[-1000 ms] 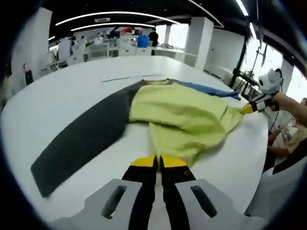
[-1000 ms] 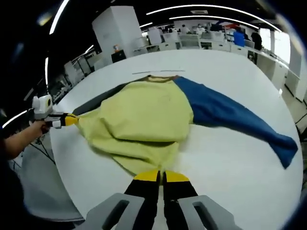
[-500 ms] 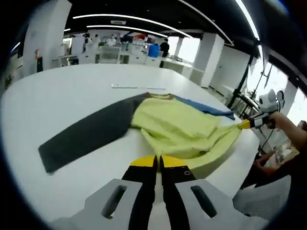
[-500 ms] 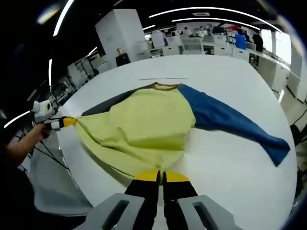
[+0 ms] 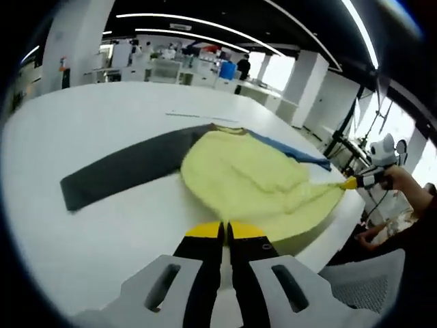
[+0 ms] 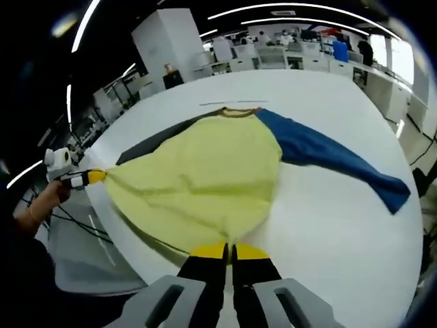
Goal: Fold the garment on the visible template until the final outline fits inside the template.
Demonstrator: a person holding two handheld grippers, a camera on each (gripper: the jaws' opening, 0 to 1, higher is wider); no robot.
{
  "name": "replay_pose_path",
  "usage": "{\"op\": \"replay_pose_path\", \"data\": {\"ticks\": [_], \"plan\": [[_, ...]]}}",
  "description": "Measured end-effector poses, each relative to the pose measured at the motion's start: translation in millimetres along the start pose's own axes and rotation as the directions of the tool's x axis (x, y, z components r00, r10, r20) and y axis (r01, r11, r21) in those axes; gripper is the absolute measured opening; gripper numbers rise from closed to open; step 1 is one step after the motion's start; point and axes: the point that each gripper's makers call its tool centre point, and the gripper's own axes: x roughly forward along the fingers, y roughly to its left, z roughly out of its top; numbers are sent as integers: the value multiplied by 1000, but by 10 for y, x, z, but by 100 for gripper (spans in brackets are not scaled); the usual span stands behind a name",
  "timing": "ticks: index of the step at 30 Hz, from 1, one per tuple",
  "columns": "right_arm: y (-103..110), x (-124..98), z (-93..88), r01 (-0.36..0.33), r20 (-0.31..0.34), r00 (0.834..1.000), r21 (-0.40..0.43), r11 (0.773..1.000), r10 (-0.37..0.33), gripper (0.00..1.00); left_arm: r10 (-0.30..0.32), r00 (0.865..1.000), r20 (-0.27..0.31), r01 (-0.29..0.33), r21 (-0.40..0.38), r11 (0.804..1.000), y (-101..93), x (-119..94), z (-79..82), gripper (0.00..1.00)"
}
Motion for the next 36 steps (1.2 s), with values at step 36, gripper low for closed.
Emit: {"op": "replay_pose_path", "data": {"ticks": [36], "plan": [[-142,218,-620,53,-162,986,12,999,-50,0,116,966,-232,-79,163,983,270,161,-740,1]]}}
